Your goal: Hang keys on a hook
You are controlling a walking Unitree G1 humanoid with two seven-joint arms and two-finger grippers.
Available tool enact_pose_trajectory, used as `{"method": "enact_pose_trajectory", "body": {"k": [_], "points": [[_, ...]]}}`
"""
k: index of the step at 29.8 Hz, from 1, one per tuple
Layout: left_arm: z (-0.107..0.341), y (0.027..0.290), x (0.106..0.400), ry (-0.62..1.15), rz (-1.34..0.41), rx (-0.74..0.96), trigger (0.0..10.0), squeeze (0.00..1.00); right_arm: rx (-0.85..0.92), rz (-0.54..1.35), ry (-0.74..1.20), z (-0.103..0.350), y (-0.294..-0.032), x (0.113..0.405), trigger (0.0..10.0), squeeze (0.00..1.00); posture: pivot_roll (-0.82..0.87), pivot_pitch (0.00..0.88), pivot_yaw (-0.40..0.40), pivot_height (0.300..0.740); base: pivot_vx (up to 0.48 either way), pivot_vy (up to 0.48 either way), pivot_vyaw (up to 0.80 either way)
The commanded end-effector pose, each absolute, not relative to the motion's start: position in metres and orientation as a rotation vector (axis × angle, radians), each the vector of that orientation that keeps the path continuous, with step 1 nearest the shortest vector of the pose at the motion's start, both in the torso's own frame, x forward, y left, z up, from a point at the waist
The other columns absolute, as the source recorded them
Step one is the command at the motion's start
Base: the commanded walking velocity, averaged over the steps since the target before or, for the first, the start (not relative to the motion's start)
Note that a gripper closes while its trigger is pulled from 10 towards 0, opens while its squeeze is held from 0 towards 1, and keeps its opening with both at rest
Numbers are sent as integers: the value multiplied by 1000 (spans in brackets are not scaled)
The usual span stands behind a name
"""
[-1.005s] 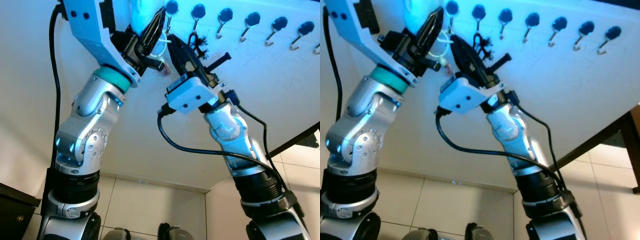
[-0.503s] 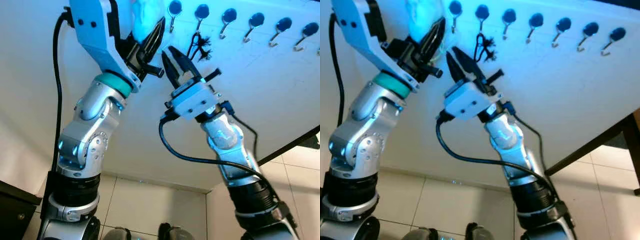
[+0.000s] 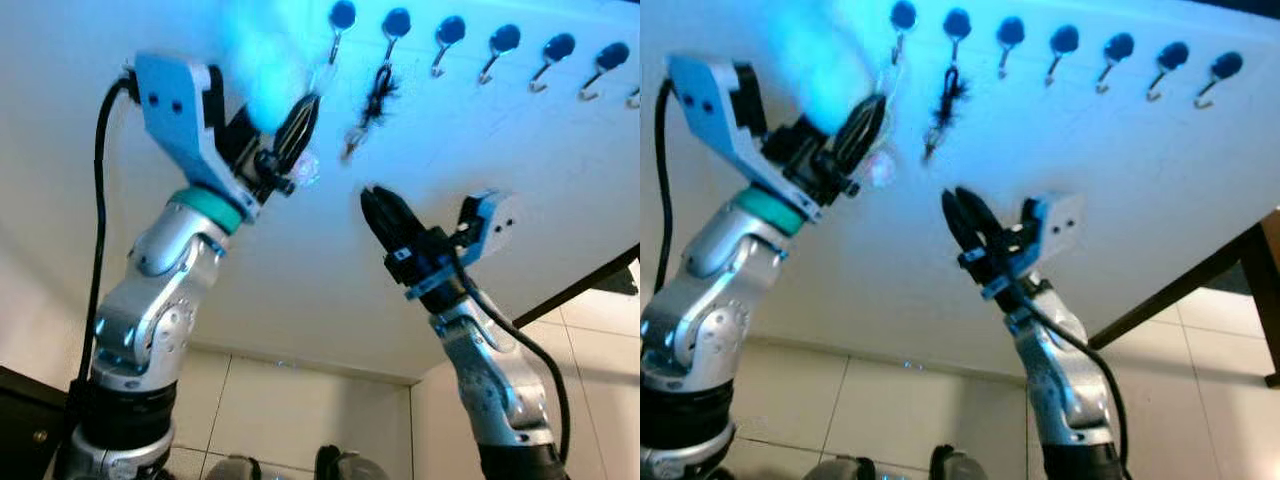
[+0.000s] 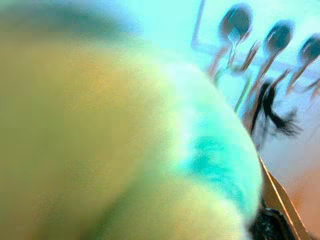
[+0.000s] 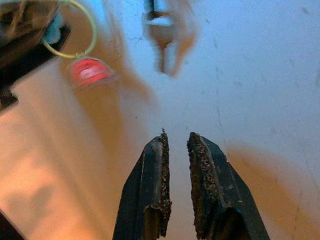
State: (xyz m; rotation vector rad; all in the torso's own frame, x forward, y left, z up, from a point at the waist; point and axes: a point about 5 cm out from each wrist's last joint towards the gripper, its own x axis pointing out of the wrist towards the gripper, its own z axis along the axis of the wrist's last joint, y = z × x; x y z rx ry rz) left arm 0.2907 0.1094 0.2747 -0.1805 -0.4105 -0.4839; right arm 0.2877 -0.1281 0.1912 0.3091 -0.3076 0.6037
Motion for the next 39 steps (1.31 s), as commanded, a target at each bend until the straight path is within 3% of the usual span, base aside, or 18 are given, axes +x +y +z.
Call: {"method": "enact_pose_trajectory", "body": {"k": [1, 9, 10, 11, 12, 13, 14, 16, 18, 19, 20, 22, 23, 25, 28, 33, 38, 39], "points": [[273, 111, 287, -405, -496, -177, 10000, 0, 334, 609, -278, 185, -131, 286, 10000, 0, 64, 114, 33, 740, 0, 0, 0], [242, 140, 273, -321, -440, -116, 10000, 0, 346, 617, -221, 176, -132, 282, 10000, 0, 74, 121, 29, 740, 0, 0, 0], [221, 151, 268, -262, -395, -5, 10000, 0, 348, 616, -192, 171, -132, 281, 10000, 0, 84, 124, 22, 740, 0, 0, 0], [221, 151, 268, -262, -395, -5, 10000, 0, 348, 616, -192, 171, -132, 281, 10000, 0, 84, 124, 22, 740, 0, 0, 0], [198, 160, 263, -198, -350, 151, 10000, 0, 341, 606, -156, 164, -134, 282, 10000, 0, 92, 126, 13, 740, 0, 0, 0], [198, 160, 263, -198, -350, 151, 10000, 0, 341, 606, -156, 164, -134, 282, 10000, 0, 92, 126, 13, 740, 0, 0, 0], [170, 167, 257, -122, -307, 323, 10000, 0, 322, 587, -113, 155, -137, 283, 10000, 0, 96, 129, 1, 740, 0, 0, 0], [170, 167, 257, -122, -307, 323, 10000, 0, 322, 587, -113, 155, -137, 283, 10000, 0, 96, 129, 1, 740, 0, 0, 0], [145, 176, 249, -47, -243, 370, 10000, 0, 279, 558, -70, 143, -142, 283, 10000, 0, 102, 132, -5, 740, 0, 0, 0], [120, 191, 239, 26, -80, 358, 10000, 0, 177, 541, -9, 125, -150, 282, 10000, 0, 107, 134, -25, 740, 0, 0, 0], [120, 191, 239, 26, -80, 358, 10000, 0, 177, 541, -9, 125, -150, 282, 10000, 0, 107, 134, -25, 740, 0, 0, 0], [93, 210, 223, 114, 159, 324, 10000, 0, 25, 538, 77, 99, -162, 277, 10000, 0, 111, 129, -34, 740, 0, 0, 0], [93, 210, 223, 114, 159, 324, 10000, 0, 25, 538, 77, 99, -162, 277, 10000, 0, 111, 129, -34, 740, 0, 0, 0], [88, 216, 223, 127, 320, 251, 10000, 0, 9, 449, 114, 84, -168, 278, 10000, 0, 130, 136, -51, 740, 0, 0, 0], [91, 215, 225, 115, 353, 220, 10000, 0, 18, 409, 116, 82, -168, 282, 10000, 0, 142, 135, -55, 740, 0, 0, 0], [125, 214, 242, -37, 316, 241, 10000, 0, -7, 444, 5, 107, -144, 301, 10000, 0, 160, 112, -51, 740, 0, 0, 0], [150, 218, 253, -136, 252, 259, 10000, 0, -21, 637, -86, 130, -117, 303, 10000, 0, 173, 105, -40, 740, 0, 0, 0], [159, 205, 256, -165, 102, 288, 10000, 0, -22, 841, -80, 134, -97, 295, 10000, 0, 159, 88, -26, 740, 0, 0, 0]]}}
